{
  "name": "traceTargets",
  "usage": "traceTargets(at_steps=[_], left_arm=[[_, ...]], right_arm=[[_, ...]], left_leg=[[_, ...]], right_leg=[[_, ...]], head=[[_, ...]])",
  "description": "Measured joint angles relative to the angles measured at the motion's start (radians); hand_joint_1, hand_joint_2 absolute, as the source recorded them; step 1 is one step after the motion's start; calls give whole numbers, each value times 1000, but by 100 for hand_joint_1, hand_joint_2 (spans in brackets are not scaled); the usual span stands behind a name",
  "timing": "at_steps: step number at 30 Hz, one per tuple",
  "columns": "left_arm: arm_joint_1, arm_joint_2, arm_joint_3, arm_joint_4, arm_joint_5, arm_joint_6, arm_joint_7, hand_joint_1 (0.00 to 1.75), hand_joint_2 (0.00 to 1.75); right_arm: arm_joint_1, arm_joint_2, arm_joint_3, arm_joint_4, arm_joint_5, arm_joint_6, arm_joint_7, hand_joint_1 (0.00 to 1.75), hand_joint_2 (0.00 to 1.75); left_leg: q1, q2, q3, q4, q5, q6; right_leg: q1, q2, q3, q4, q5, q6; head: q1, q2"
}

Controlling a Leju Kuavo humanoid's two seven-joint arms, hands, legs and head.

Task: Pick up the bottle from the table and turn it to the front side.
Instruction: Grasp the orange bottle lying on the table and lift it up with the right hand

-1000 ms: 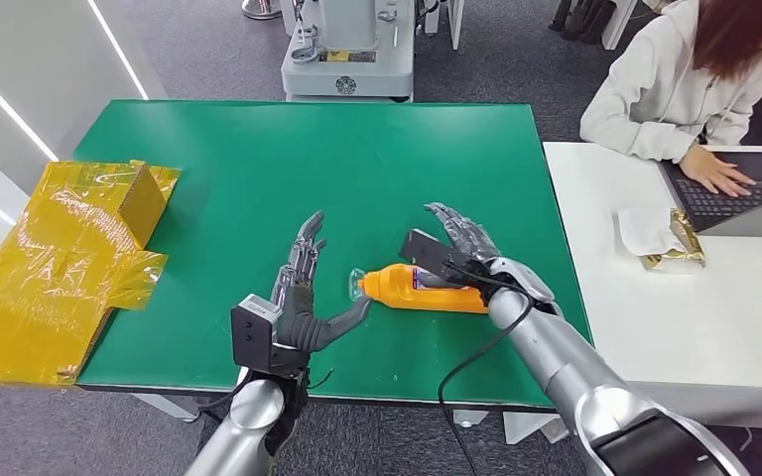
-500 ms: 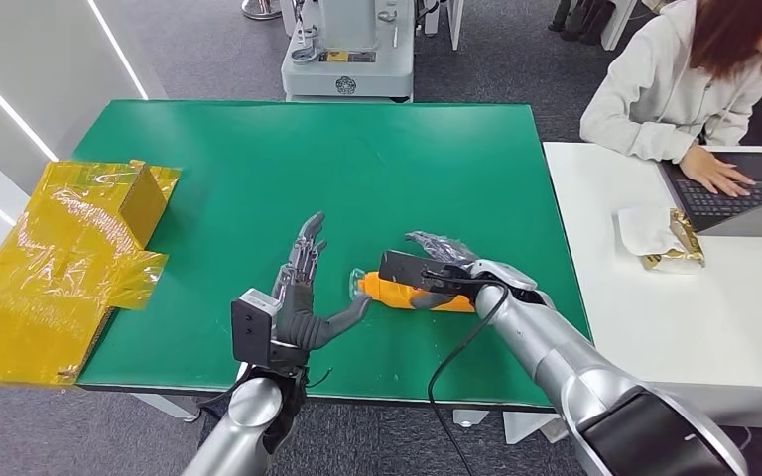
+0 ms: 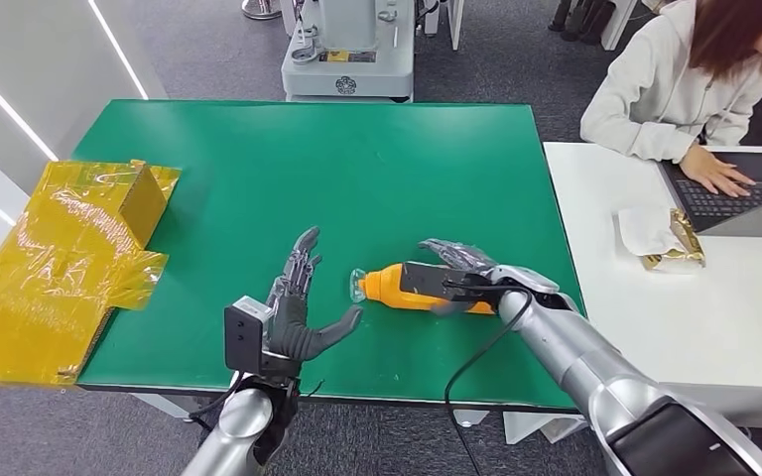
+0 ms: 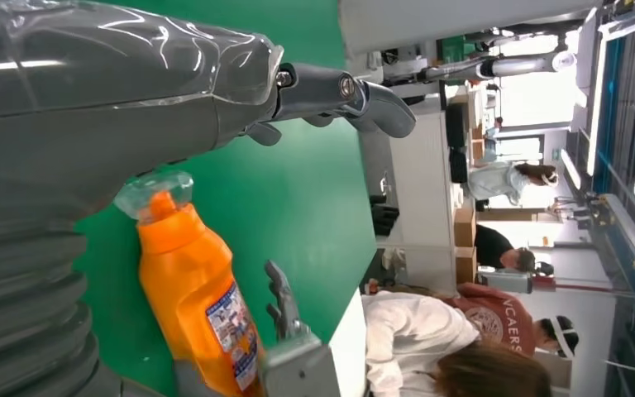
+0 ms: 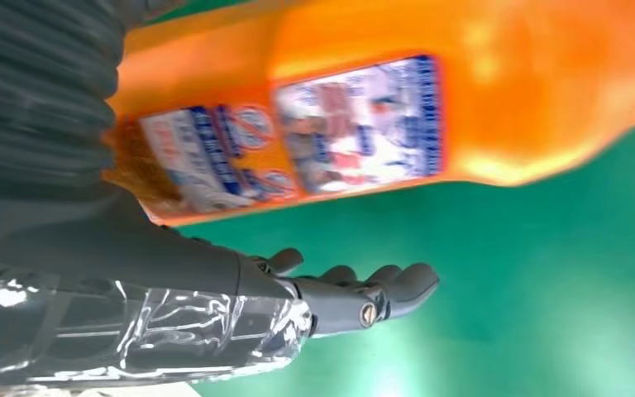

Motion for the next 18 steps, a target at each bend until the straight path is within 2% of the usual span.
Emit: traceTargets(at_steps=[5,18], left_arm=[[11,6,10,-12,7,-6,0,0,175],[15,5,39,-20,18,-25,22,0,175]], right_arm=[[23,-34,24,-49,2,-3,11,0,175],[42,-49,65,-90,15,-25,55,0,175]], left_leg=[[0,0,0,0,0,0],[0,0,1,0,0,0]], right_leg=[[0,0,0,0,0,0],[0,0,0,0,0,0]], head=[[0,0],[0,0]])
